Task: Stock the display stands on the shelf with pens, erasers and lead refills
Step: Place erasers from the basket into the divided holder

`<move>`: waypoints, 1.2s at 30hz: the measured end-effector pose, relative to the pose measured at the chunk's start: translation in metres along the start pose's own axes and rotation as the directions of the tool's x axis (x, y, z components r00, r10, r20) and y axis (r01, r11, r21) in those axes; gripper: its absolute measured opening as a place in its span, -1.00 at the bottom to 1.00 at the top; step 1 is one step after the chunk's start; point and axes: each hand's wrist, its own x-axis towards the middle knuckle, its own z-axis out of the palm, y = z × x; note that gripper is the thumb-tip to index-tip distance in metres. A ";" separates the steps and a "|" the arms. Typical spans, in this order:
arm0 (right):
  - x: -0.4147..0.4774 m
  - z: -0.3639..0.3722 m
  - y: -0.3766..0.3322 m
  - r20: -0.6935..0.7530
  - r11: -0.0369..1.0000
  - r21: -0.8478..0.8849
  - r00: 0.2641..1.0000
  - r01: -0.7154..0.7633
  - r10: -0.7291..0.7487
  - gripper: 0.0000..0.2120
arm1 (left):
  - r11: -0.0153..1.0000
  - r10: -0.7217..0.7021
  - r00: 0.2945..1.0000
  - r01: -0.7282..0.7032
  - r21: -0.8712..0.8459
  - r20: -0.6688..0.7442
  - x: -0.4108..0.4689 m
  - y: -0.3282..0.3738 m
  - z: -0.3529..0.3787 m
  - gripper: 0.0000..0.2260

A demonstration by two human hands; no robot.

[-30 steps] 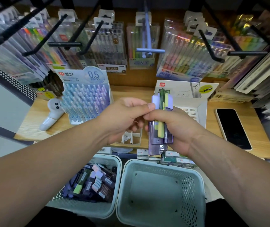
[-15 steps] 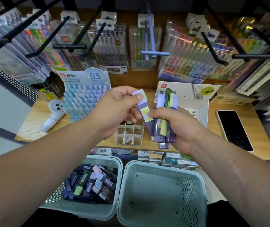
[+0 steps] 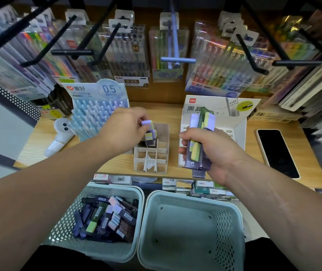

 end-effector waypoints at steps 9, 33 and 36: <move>0.000 -0.005 -0.001 0.023 1.000 -0.018 1.000 0.011 -0.011 -0.91 | 0.988 0.132 0.991 -0.131 0.081 0.002 0.003 -0.004 0.012 -0.88; -0.004 -0.002 -0.001 0.072 1.000 -0.005 0.997 0.012 -0.012 -0.90 | 0.899 0.132 0.989 -0.092 0.428 -0.064 0.011 -0.009 0.023 -0.65; -0.004 -0.003 -0.002 0.066 1.000 -0.002 0.998 0.010 -0.010 -0.90 | 0.827 0.134 0.991 -0.118 0.549 0.012 0.018 -0.005 0.024 -0.60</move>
